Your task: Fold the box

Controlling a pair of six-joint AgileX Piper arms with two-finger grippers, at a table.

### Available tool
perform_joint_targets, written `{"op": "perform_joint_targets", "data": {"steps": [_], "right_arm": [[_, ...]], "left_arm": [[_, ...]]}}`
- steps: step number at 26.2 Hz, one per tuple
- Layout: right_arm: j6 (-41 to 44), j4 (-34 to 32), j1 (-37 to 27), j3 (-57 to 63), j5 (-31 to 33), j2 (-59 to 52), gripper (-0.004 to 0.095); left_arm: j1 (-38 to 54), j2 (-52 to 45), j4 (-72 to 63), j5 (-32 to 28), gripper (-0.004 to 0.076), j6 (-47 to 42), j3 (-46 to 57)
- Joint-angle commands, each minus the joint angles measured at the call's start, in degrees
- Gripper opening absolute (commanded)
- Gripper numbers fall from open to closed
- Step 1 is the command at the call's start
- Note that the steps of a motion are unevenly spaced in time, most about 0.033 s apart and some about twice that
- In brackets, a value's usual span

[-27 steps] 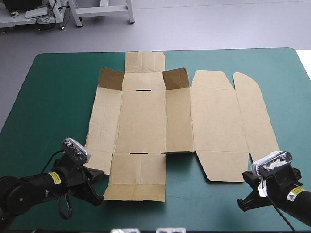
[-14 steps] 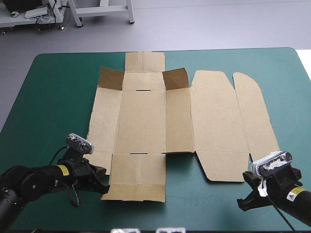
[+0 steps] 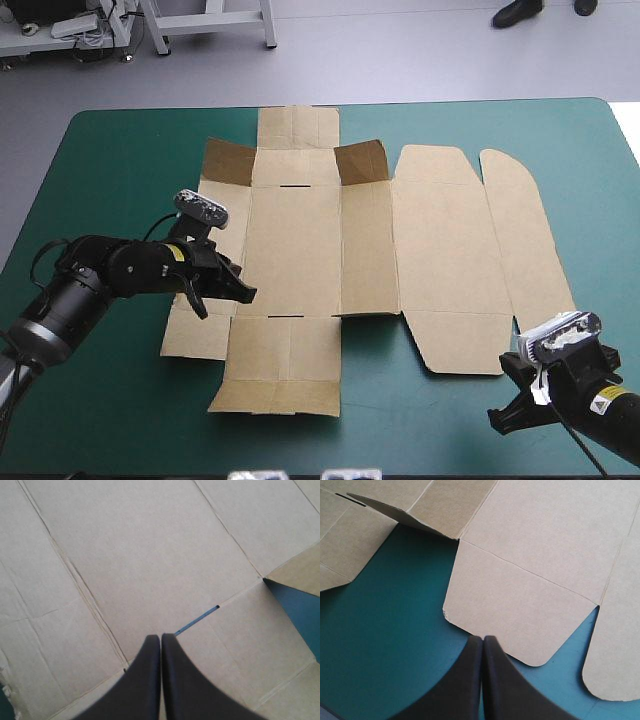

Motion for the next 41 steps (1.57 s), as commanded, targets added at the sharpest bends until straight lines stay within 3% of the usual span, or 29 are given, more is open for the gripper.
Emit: {"op": "perform_joint_targets", "data": {"steps": [1, 13, 22, 27, 28, 29, 30, 32, 41], "right_arm": [[-0.41, 1.52, 0.10, -1.37, -3.15, 0.43, -0.0018], [-0.41, 1.52, 0.10, -1.37, -3.15, 0.43, -0.0018], [-0.41, 1.52, 0.10, -1.37, -3.15, 0.43, -0.0018], [-0.41, 1.52, 0.10, -1.37, -3.15, 0.43, -0.0018], [-0.41, 1.52, 0.10, -1.37, -3.15, 0.43, -0.0018], [-0.41, 1.52, 0.10, -1.37, -3.15, 0.43, -0.0018], [-0.41, 1.52, 0.10, -1.37, -3.15, 0.43, -0.0018], [-0.41, 1.52, 0.10, -1.37, -3.15, 0.43, -0.0018], [-0.41, 1.52, 0.10, -1.37, -3.15, 0.43, -0.0018]], "left_arm": [[4.16, -0.46, -3.07, -0.26, 0.0015, 3.12, -3.15], [43.30, -0.46, -25.91, 16.06, 0.0015, 27.08, -3.05], [52.35, 2.40, -26.96, 21.35, 0.0031, 28.56, -3.05], [52.35, 7.07, -27.64, 23.36, 0.0202, 29.44, -3.05], [52.35, 9.23, -27.81, 23.02, 0.0306, 29.44, -3.05], [52.35, 10.08, -27.81, 22.68, 0.0351, 29.44, -3.05], [52.35, 12.35, -28.62, 21.95, 0.0464, 29.44, -3.05], [52.25, 15.58, -31.86, 21.82, 0.0575, 29.91, -3.05], [52.03, 24.75, -35.94, 24.54, 0.0581, 34.27, -3.05]]}}
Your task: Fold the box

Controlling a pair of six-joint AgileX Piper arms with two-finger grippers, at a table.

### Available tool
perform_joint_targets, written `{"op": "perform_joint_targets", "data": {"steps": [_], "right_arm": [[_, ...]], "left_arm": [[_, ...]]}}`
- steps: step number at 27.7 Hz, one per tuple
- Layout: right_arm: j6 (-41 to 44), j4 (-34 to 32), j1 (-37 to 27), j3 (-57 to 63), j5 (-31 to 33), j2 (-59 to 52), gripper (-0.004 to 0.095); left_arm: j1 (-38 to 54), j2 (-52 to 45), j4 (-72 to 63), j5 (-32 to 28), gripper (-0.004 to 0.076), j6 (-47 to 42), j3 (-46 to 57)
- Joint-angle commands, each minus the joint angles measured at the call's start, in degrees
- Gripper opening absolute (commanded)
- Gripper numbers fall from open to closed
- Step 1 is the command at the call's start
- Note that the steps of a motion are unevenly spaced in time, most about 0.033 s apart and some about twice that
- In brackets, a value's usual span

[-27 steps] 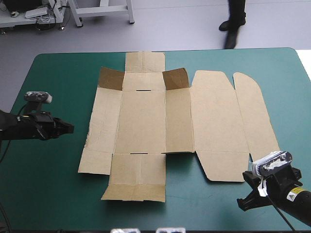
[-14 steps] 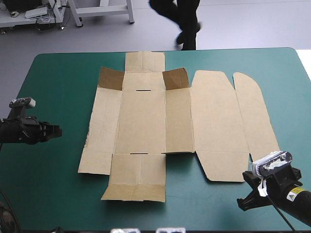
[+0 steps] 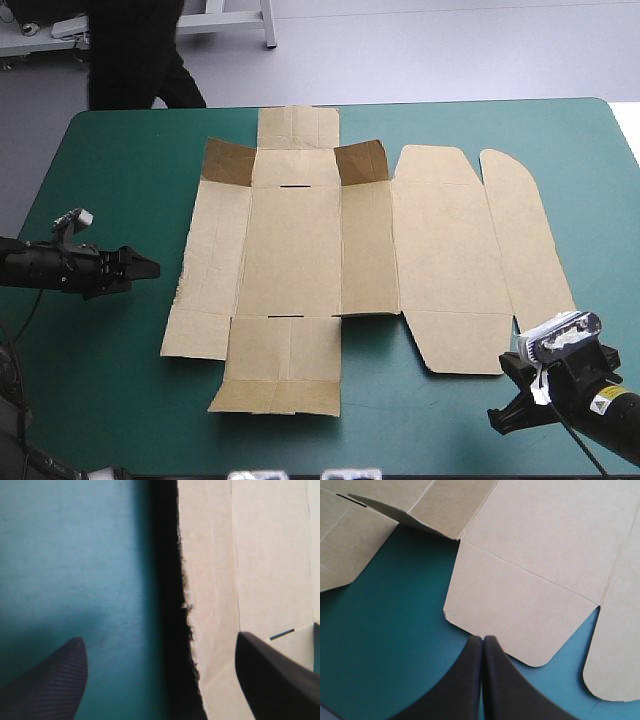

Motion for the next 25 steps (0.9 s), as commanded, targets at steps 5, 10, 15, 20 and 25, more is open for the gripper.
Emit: {"op": "perform_joint_targets", "data": {"steps": [5, 10, 15, 20, 25], "right_arm": [[-0.41, 1.42, 0.10, -1.37, -3.15, 0.43, -0.0018], [-0.41, 1.81, 0.10, -1.37, -3.15, 0.43, -0.0018], [-0.41, 2.57, 0.10, -1.37, -3.15, 0.43, -0.0018], [-0.41, 2.57, 0.10, -1.37, -3.04, 0.43, -0.0018], [-0.27, 2.57, 0.10, -1.37, -2.94, 0.43, -0.0018]], "left_arm": [[-4.11, 3.66, -3.68, 5.11, 0.0581, 0.39, -1.53], [-10.92, 6.49, -3.80, 4.31, 0.0581, 1.56, -1.53], [-15.56, 8.89, -4.08, 3.82, 0.0581, 1.56, -1.53], [-16.73, 10.70, -6.01, 4.07, 0.0560, 1.32, -1.53], [-16.73, 11.21, -8.16, 3.49, 0.0278, 1.32, -1.53]]}}
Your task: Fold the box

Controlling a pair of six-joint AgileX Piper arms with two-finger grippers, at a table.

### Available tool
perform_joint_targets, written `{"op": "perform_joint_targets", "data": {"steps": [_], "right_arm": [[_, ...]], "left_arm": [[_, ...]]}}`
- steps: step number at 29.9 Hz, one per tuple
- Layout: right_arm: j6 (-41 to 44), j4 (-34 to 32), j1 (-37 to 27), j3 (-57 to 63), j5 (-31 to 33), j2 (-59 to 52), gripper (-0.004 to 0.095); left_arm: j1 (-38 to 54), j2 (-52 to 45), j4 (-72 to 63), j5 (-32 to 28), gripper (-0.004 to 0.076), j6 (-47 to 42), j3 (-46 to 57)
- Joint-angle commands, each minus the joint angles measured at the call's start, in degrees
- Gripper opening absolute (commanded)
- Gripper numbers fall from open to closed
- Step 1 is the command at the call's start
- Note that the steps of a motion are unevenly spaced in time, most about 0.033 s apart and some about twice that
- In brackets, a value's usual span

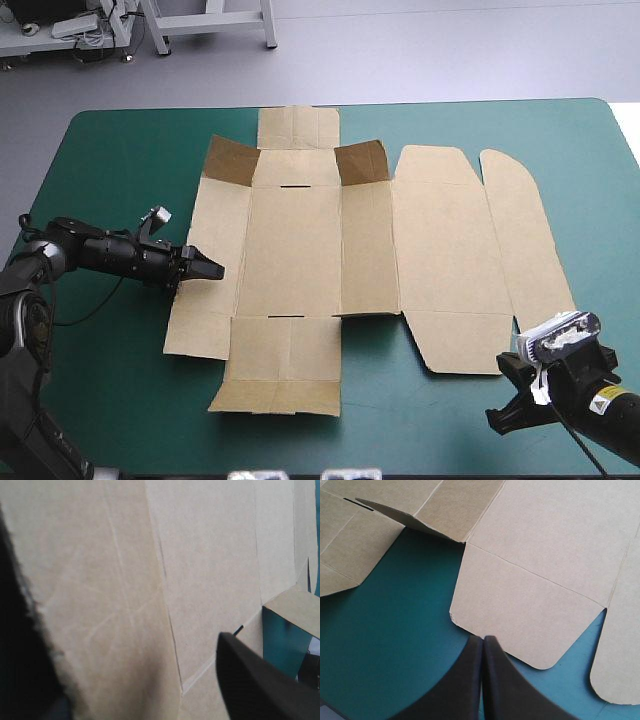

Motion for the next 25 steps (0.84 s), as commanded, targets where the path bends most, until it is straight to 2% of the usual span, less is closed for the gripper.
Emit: {"op": "perform_joint_targets", "data": {"steps": [1, 3, 4, 8, 12, 20, 25], "right_arm": [[-0.27, 1.41, 0.10, -1.37, -2.94, 0.43, -0.0018], [-0.27, 1.41, 0.10, -1.37, -2.94, 0.43, -0.0018], [-0.27, 1.41, 0.10, -1.37, -2.94, 0.43, -0.0018], [-0.27, 1.41, 0.10, -1.37, -2.94, 0.43, -0.0018], [-0.27, 1.41, 0.10, -1.37, -2.94, 0.43, -0.0018], [-0.27, 1.41, 0.10, -1.37, -2.94, 0.43, -0.0018], [-0.27, 1.41, 0.10, -1.37, -2.94, 0.43, -0.0018]], "left_arm": [[-1.09, -0.68, -0.21, 1.45, 0.0183, -0.20, 0.06], [-1.09, -0.68, -0.49, -0.38, 0.0012, 0.12, 0.06], [-1.09, -0.68, -0.57, -1.17, -0.0003, 0.48, 0.06], [-1.09, -0.68, -0.72, -1.02, -0.0009, 0.48, 0.06], [-1.09, -0.68, -3.22, -1.43, -0.0009, 5.11, 0.06], [-1.09, -0.68, -4.13, 3.90, -0.0009, 4.72, -3.38], [-2.19, -3.36, -0.07, 4.04, -0.0009, 2.98, -7.52]]}}
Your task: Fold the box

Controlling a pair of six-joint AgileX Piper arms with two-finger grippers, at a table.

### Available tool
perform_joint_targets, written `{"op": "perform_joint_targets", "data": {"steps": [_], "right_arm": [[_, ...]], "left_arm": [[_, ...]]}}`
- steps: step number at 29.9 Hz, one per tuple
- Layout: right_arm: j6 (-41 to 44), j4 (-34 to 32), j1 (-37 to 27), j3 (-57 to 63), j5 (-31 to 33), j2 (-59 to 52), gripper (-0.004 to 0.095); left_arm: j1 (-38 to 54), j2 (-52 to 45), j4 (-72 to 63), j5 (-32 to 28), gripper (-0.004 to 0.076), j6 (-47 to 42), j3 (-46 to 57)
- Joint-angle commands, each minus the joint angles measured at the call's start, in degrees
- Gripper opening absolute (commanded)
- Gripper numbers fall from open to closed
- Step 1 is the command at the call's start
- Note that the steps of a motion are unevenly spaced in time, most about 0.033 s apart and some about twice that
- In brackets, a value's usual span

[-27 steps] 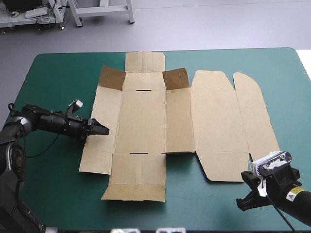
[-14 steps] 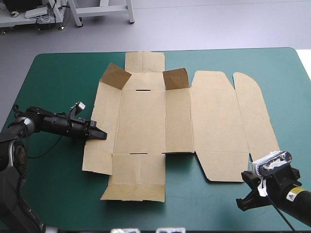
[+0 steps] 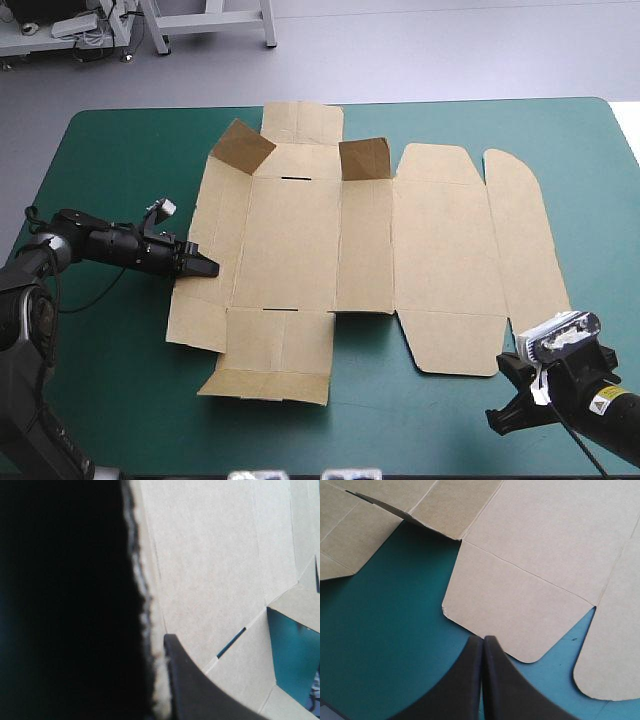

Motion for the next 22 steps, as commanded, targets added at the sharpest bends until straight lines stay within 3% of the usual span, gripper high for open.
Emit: {"op": "perform_joint_targets", "data": {"steps": [1, 9, 17, 22], "right_arm": [[-0.27, 1.41, 0.10, -1.37, -2.94, 0.43, -0.0018], [-0.18, 1.64, 0.10, -1.37, -3.16, 0.43, -0.0018], [0.67, 1.64, 0.10, -1.37, -3.42, 0.43, -0.0018], [3.41, 1.77, 0.10, -1.37, -5.96, 0.43, -0.0018]], "left_arm": [[-1.93, -5.55, 1.98, 4.58, -0.0009, -0.36, -4.78], [-12.35, -12.62, 14.45, 4.58, -0.0009, -0.47, -17.43], [-23.60, -13.41, 29.22, 4.15, -0.0009, -3.10, -35.55], [-30.24, -13.41, 39.75, 3.90, -0.0009, -3.18, -41.15]]}}
